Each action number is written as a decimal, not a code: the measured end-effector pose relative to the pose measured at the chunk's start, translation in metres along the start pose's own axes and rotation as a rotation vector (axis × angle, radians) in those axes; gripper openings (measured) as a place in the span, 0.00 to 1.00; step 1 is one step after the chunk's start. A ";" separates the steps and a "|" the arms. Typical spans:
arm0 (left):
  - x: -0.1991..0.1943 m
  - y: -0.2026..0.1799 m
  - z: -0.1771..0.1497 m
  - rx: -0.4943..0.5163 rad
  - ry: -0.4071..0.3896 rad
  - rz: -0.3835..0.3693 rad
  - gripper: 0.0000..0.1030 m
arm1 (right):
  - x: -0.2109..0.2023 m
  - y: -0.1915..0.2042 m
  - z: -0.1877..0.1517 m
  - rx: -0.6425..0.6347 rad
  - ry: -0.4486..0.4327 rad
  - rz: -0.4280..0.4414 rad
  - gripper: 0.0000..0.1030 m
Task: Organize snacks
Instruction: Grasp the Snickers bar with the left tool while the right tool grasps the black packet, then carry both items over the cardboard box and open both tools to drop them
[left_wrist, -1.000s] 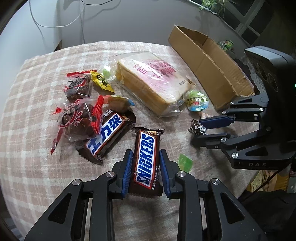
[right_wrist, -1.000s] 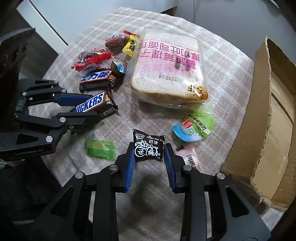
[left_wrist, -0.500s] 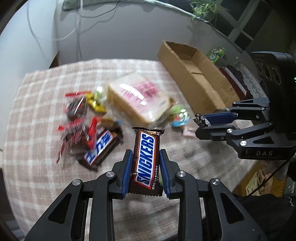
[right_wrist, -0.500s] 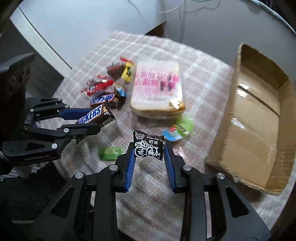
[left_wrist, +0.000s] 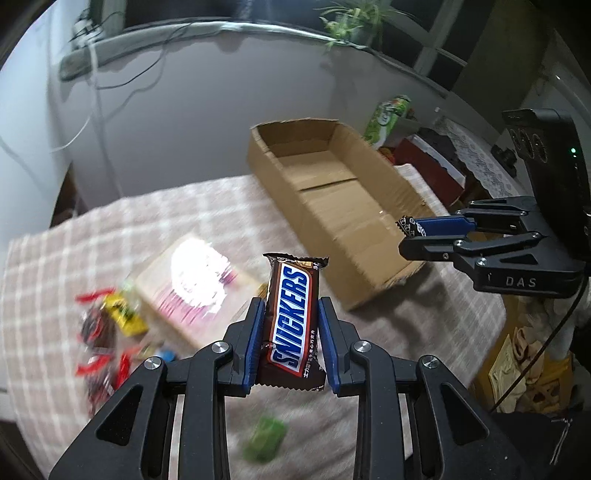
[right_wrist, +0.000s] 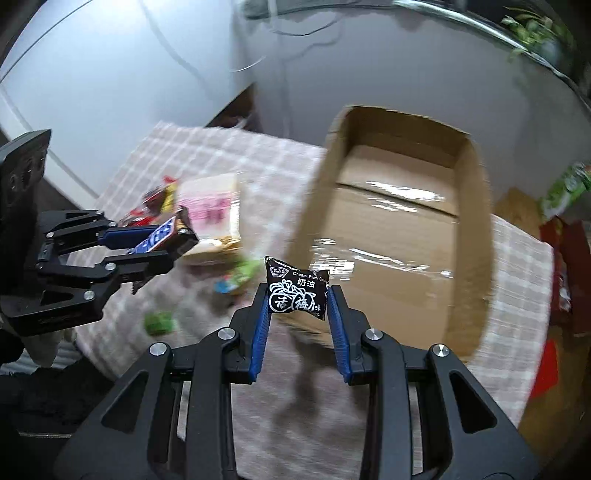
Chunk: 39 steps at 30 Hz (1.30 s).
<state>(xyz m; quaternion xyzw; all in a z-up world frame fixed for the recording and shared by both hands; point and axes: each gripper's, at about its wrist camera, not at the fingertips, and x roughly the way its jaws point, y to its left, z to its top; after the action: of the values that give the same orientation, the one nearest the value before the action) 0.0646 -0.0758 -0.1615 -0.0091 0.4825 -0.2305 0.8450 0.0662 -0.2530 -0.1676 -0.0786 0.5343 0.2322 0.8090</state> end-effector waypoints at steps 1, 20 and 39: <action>0.003 -0.003 0.004 0.009 -0.002 -0.004 0.27 | -0.001 -0.007 0.000 0.009 -0.004 -0.012 0.31; 0.057 -0.053 0.049 0.100 0.025 -0.066 0.27 | 0.014 -0.089 -0.002 0.100 0.026 -0.135 0.31; 0.071 -0.068 0.056 0.135 0.055 -0.063 0.33 | 0.020 -0.091 -0.003 0.094 0.044 -0.152 0.51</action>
<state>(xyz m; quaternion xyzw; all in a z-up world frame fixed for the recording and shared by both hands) 0.1145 -0.1764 -0.1729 0.0389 0.4882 -0.2893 0.8224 0.1120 -0.3283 -0.1978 -0.0859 0.5546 0.1430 0.8152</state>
